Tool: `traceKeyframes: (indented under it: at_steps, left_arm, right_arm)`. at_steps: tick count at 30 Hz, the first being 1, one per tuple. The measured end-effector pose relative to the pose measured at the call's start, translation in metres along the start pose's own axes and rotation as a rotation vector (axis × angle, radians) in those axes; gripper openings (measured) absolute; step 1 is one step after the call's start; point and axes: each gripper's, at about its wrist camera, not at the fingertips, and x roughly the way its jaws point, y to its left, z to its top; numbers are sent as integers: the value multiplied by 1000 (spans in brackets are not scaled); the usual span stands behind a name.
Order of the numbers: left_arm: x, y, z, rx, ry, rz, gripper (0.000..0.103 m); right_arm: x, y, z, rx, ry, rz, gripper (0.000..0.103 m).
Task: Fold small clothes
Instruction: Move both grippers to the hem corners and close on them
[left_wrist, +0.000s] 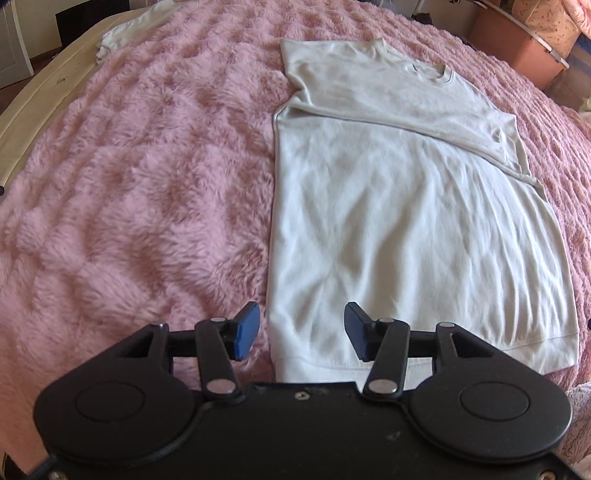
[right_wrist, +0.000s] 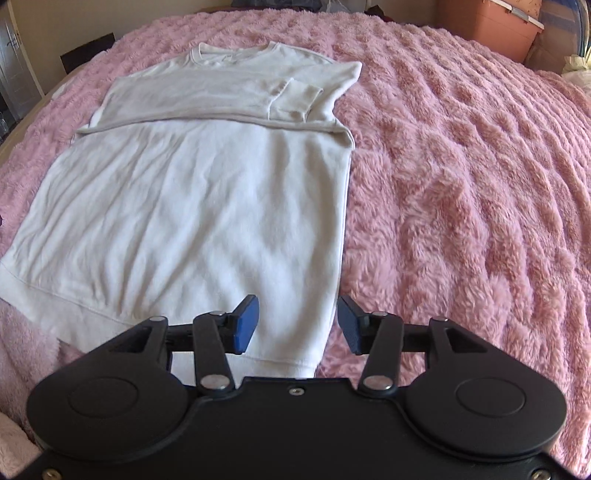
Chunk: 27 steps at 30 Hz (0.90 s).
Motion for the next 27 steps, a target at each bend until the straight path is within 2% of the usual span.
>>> traceKeyframes:
  at_steps: [4,7,21,23,25,27]
  left_arm:
    - [4,9,-22,-28,53,-7,53]
    - [7,12,-32,-48,78,-8,53]
    - [43,3,-32,-38,169,12,53]
    - [47,4,-31,-41,176,1,53]
    - [48,5,-31,-44,179,-32,49]
    - [52,4,-30,-51,189,-69,46]
  right_arm:
    - [10,-12,-30,72,99,13,49]
    - [19,-15,-41,108,150,39,48]
    - [48,-6,-44,124,243,42,47]
    - [51,-5,-44,129,254,56,41]
    - [54,-2,-43,127,265,76,31]
    - [55,1,-42,120,269,76,29]
